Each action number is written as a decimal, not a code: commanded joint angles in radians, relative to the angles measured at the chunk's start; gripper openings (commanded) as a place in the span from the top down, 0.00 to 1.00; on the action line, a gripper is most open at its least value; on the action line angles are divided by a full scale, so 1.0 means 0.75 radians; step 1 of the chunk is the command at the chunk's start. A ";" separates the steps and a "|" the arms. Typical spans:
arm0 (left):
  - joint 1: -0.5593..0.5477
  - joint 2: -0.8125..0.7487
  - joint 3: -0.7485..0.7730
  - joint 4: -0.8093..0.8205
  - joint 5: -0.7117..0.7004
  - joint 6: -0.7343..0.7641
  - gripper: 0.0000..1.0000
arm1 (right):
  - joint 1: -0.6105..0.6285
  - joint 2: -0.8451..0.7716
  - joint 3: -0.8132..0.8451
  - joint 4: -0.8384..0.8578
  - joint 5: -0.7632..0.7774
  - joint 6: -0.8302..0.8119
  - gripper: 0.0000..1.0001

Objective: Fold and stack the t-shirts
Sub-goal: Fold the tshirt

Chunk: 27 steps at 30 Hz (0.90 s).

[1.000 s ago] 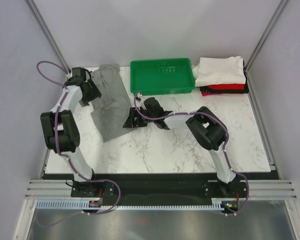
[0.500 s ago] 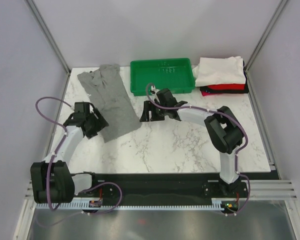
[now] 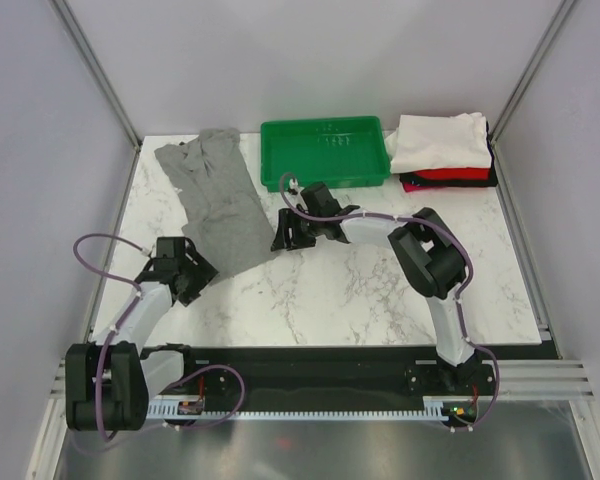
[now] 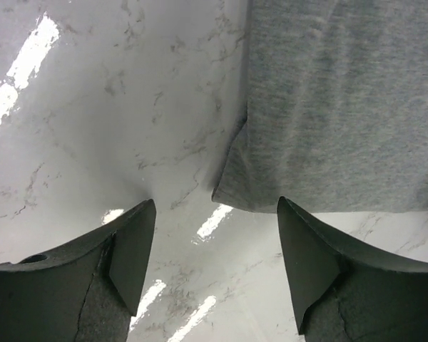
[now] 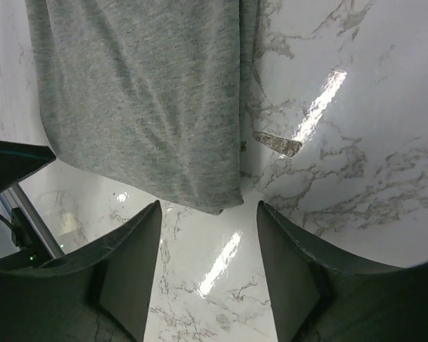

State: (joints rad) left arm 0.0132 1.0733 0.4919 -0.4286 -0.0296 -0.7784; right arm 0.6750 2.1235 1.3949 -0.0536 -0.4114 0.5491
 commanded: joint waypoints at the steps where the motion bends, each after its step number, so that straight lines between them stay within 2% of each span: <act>1: -0.001 0.041 -0.059 0.176 -0.042 -0.081 0.24 | 0.047 0.083 0.003 -0.019 -0.012 0.006 0.37; 9: -0.048 0.164 -0.095 0.340 0.009 -0.077 0.30 | 0.057 0.167 0.010 0.016 -0.012 0.035 0.49; 14: -0.063 0.142 -0.130 0.396 0.031 -0.120 0.38 | 0.055 0.194 -0.001 0.053 -0.012 0.053 0.53; 19: -0.085 0.081 -0.147 0.363 0.033 -0.130 0.40 | 0.051 0.198 -0.009 0.061 -0.006 0.051 0.61; 21: -0.091 0.058 -0.157 0.355 0.033 -0.136 0.40 | 0.049 0.198 -0.013 0.061 0.000 0.051 0.67; 23: -0.105 0.060 -0.161 0.363 0.033 -0.142 0.46 | 0.047 0.200 -0.019 0.063 0.000 0.055 0.75; 24: -0.110 0.072 -0.165 0.367 0.033 -0.142 0.57 | 0.047 0.200 -0.027 0.098 0.000 0.061 0.83; 26: -0.118 0.087 -0.169 0.399 0.033 -0.142 0.78 | 0.043 0.198 -0.035 0.112 -0.004 0.072 0.94; 27: -0.122 0.089 -0.173 0.410 0.064 -0.144 0.93 | 0.041 0.188 -0.048 0.120 -0.004 0.072 1.00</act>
State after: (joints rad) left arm -0.0673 1.1305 0.3775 -0.1265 -0.0109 -0.8738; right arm 0.7040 2.2150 1.4048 0.0967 -0.4576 0.6197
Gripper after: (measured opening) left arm 0.181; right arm 0.037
